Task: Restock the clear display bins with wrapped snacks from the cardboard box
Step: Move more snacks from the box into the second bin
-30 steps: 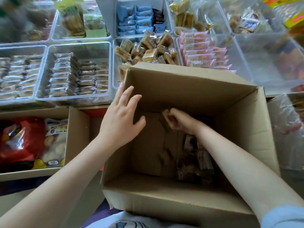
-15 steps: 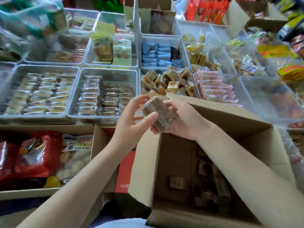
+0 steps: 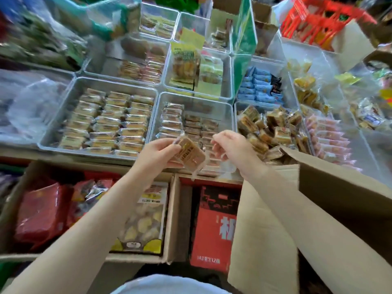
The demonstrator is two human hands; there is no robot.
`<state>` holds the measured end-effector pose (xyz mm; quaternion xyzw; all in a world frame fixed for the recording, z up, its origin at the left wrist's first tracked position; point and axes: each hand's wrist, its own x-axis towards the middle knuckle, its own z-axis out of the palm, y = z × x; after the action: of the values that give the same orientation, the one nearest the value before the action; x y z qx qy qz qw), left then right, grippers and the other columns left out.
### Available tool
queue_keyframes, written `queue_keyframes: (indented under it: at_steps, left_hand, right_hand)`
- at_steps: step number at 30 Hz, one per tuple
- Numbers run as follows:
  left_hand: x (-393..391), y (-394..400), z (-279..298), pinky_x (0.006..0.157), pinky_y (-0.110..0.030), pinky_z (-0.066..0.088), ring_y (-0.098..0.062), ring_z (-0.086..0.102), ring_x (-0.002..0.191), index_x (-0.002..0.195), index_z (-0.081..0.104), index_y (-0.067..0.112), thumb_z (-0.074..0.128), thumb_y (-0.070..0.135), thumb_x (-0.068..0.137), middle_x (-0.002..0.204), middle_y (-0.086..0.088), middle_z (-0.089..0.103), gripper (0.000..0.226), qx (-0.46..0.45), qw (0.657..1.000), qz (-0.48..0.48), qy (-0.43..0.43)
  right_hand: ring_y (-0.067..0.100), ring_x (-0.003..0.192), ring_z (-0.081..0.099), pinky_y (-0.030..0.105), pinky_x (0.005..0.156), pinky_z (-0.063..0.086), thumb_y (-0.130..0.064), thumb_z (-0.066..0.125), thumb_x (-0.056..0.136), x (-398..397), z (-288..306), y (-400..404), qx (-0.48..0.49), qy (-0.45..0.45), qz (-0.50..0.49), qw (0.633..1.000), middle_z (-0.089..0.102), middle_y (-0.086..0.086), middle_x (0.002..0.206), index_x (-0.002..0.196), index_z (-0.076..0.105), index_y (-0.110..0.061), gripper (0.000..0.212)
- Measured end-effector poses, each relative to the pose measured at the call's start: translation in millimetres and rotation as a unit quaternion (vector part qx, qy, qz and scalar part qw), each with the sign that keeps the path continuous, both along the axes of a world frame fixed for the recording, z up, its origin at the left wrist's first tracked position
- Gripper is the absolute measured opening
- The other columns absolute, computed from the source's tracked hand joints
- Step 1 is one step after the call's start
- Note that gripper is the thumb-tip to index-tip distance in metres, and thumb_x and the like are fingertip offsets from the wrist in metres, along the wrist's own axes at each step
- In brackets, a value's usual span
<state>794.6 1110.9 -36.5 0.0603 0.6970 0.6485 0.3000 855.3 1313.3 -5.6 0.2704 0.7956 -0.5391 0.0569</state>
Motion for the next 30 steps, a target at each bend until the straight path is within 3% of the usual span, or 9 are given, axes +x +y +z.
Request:
queue_keyframes:
  at_steps: [3,5,8,11,14,18,22,27,30]
  left_hand:
    - [-12.8,-4.7,-8.3,0.072,-0.03,0.062,-0.023,0.075,0.088,0.11,0.071,0.014,0.055,0.009,0.101,0.089,-0.009,0.078,0.019,0.021,0.998,-0.033,-0.041]
    - [-21.0,-4.2,-22.6,0.073,-0.026,0.06,-0.017,0.075,0.09,0.117,0.069,0.012,0.057,0.014,0.101,0.099,-0.01,0.077,0.02,0.025,0.998,-0.04,-0.046]
    - [-30.5,-9.2,-59.6,0.093,-0.021,0.05,0.0,0.063,0.108,0.135,0.059,0.021,0.058,0.034,0.1,0.126,0.005,0.066,0.037,-0.106,0.985,-0.072,0.116]
    - [-27.6,-24.0,-105.4,0.122,-0.034,0.017,-0.011,0.038,0.142,0.151,0.042,0.025,0.041,0.058,0.097,0.151,0.005,0.047,0.063,-0.307,0.87,-0.215,0.32]
    - [-21.8,-33.3,-135.1,0.125,-0.041,-0.006,-0.016,0.021,0.153,0.156,0.031,0.025,0.025,0.066,0.092,0.159,0.004,0.038,0.077,-0.384,0.773,-0.288,0.414]
    - [-24.7,-32.5,-136.3,0.124,-0.039,-0.01,-0.016,0.018,0.153,0.157,0.03,0.026,0.026,0.066,0.092,0.16,0.006,0.036,0.076,-0.378,0.776,-0.285,0.416]
    - [-25.6,-33.8,-136.8,0.125,-0.041,-0.009,-0.015,0.012,0.154,0.159,0.025,0.027,0.03,0.065,0.094,0.162,0.006,0.031,0.075,-0.381,0.773,-0.292,0.414]
    - [-23.1,-27.7,-126.9,0.125,-0.042,-0.007,-0.014,0.013,0.154,0.158,0.023,0.027,0.044,0.058,0.098,0.163,0.005,0.031,0.071,-0.399,0.782,-0.287,0.382]
    - [-12.3,-18.4,-101.1,0.125,-0.04,0.012,-0.019,0.028,0.148,0.153,0.037,0.021,0.052,0.046,0.099,0.156,-0.002,0.041,0.062,-0.395,0.813,-0.266,0.336]
  right_hand:
    - [-0.008,0.074,0.061,0.012,0.06,0.045,-0.043,0.059,0.097,-18.0,-10.6,-9.3,0.025,-0.048,0.167,0.984,0.069,-0.015,0.096,0.111,0.068,-0.03,0.022]
    - [-0.009,0.078,0.062,0.011,0.063,0.046,-0.042,0.063,0.095,-31.1,-21.5,-11.5,0.052,-0.069,0.23,0.969,0.071,-0.015,0.096,0.112,0.07,-0.028,0.022]
    - [0.01,0.089,0.064,0.027,0.077,0.05,-0.042,0.068,0.092,-52.4,-45.8,0.9,0.191,-0.044,0.188,0.962,0.069,-0.01,0.095,0.105,0.072,-0.023,0.023]
    - [0.017,0.098,0.058,0.034,0.079,0.05,-0.042,0.065,0.092,-64.9,-71.0,12.3,0.374,-0.101,0.21,0.898,0.065,-0.007,0.105,0.109,0.064,-0.027,0.023]
    - [0.021,0.108,0.058,0.033,0.078,0.048,-0.04,0.07,0.09,-68.5,-104.4,5.1,0.39,-0.202,0.288,0.851,0.063,-0.004,0.115,0.113,0.062,-0.029,0.026]
    - [0.018,0.11,0.06,0.032,0.089,0.05,-0.042,0.076,0.085,-75.9,-130.7,-8.7,0.271,-0.219,0.264,0.9,0.065,-0.004,0.112,0.117,0.069,-0.025,0.037]
    - [0.014,0.097,0.063,0.026,0.08,0.047,-0.037,0.075,0.087,-80.5,-134.0,-12.7,0.219,-0.209,0.223,0.927,0.063,-0.011,0.09,0.103,0.075,-0.024,0.021]
    - [0.017,0.102,0.061,0.03,0.084,0.051,-0.034,0.074,0.086,-67.2,-121.7,-10.0,0.23,-0.201,0.219,0.926,0.062,-0.005,0.102,0.102,0.067,-0.024,0.021]
    - [0.011,0.1,0.062,0.029,0.086,0.053,-0.039,0.065,0.093,-40.8,-63.5,9.1,0.201,-0.161,0.237,0.937,0.065,-0.006,0.112,0.114,0.066,-0.024,0.025]
